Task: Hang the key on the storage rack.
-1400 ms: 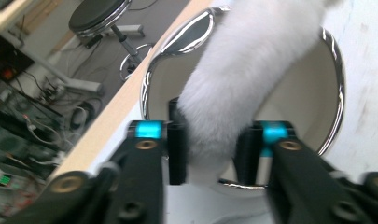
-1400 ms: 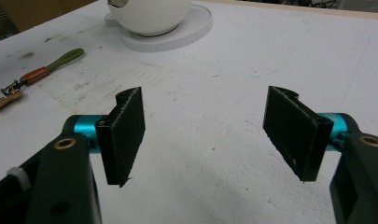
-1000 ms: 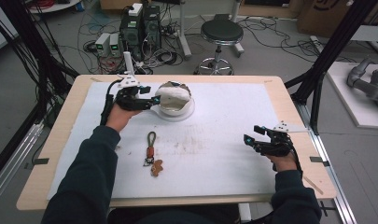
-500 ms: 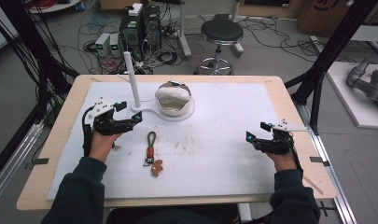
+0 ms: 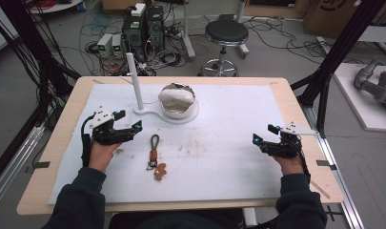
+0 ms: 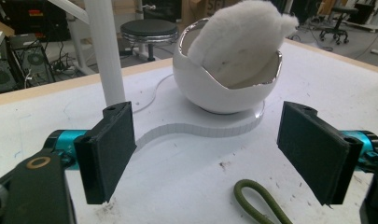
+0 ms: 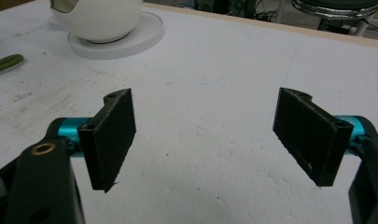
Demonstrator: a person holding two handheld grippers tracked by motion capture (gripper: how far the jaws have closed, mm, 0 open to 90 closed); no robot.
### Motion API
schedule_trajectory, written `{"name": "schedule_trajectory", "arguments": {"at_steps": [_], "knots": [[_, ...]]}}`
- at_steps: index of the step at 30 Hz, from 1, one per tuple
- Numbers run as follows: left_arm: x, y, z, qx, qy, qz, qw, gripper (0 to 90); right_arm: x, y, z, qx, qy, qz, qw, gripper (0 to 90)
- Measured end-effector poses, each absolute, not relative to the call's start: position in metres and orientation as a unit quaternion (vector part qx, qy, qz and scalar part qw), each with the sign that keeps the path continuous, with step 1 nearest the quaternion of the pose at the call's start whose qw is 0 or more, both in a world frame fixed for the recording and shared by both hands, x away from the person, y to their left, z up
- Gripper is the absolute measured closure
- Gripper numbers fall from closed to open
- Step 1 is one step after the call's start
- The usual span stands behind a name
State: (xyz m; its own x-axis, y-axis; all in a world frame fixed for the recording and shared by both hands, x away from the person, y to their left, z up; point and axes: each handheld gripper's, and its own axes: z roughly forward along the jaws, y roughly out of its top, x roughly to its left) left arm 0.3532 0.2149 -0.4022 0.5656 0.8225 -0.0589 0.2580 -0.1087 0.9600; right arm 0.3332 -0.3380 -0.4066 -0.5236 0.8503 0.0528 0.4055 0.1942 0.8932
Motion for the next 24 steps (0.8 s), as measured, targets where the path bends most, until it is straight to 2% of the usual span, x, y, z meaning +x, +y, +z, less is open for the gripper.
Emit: {"name": "schedule_trajectory", "arguments": {"at_steps": [10,16,24], "knots": [[0.346,0.202,-0.410,0.722,0.398,0.230,0.517,19.1,0.333,-0.337,-0.408,0.425,0.737,0.470,0.234,21.5],[0.340,0.180,-0.416,0.761,0.388,0.190,0.485,20.6,0.333,-0.334,-0.409,0.415,0.746,0.466,0.232,21.6],[0.332,0.165,-0.432,0.789,0.410,0.130,0.438,44.5,0.332,-0.334,-0.410,0.415,0.746,0.469,0.227,21.7]]}}
